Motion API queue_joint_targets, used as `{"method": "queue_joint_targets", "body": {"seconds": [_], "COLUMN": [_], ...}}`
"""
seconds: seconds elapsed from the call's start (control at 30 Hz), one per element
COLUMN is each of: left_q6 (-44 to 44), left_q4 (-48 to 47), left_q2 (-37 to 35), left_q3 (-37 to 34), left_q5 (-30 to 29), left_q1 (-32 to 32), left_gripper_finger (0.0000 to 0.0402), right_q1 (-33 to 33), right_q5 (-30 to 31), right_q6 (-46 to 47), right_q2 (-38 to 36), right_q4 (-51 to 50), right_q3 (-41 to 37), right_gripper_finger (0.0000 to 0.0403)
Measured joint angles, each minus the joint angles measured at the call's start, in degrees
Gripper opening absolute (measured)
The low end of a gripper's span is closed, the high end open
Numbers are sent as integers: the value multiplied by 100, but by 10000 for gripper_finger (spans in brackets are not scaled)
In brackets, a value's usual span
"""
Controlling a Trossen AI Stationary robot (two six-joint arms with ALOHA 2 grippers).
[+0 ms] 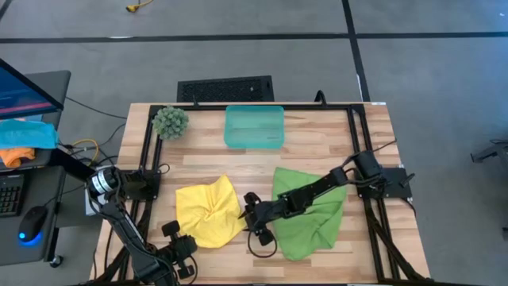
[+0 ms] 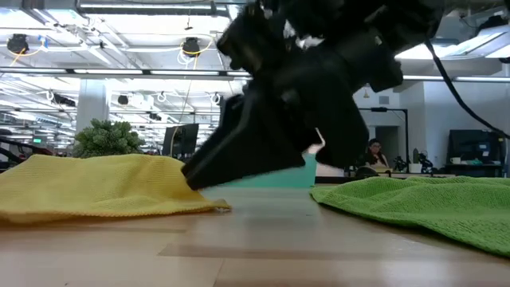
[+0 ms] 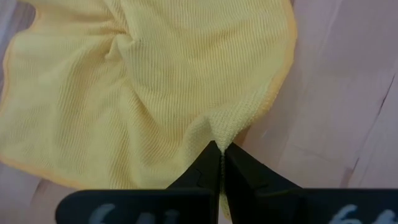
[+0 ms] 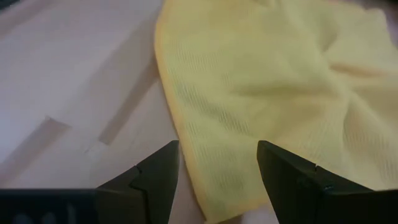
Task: Roll microfiber towels into tight, uniform cylinder then place into a basket
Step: Fold the yellow microfiber cloth
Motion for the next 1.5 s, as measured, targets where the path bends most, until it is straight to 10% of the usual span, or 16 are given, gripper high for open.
{"method": "queue_joint_targets", "body": {"seconds": [0.4,0.83,1.5], "left_q6": [46,-29,116], "left_q4": [-26,-202,-1522], "left_q2": [0,0,0], "left_q3": [0,0,1466], "left_q5": [2,-329,-292], "left_q1": [0,11,50], "left_gripper_finger": [0,0,0], "right_q1": [-223,-276,516], "right_q5": [-224,-293,655], "right_q6": [517,528,1264], "right_q2": [264,113,-1861], "right_q4": [-138,-548,-2204], "right_q3": [55,33,16], "right_gripper_finger": [221,14,22]}}
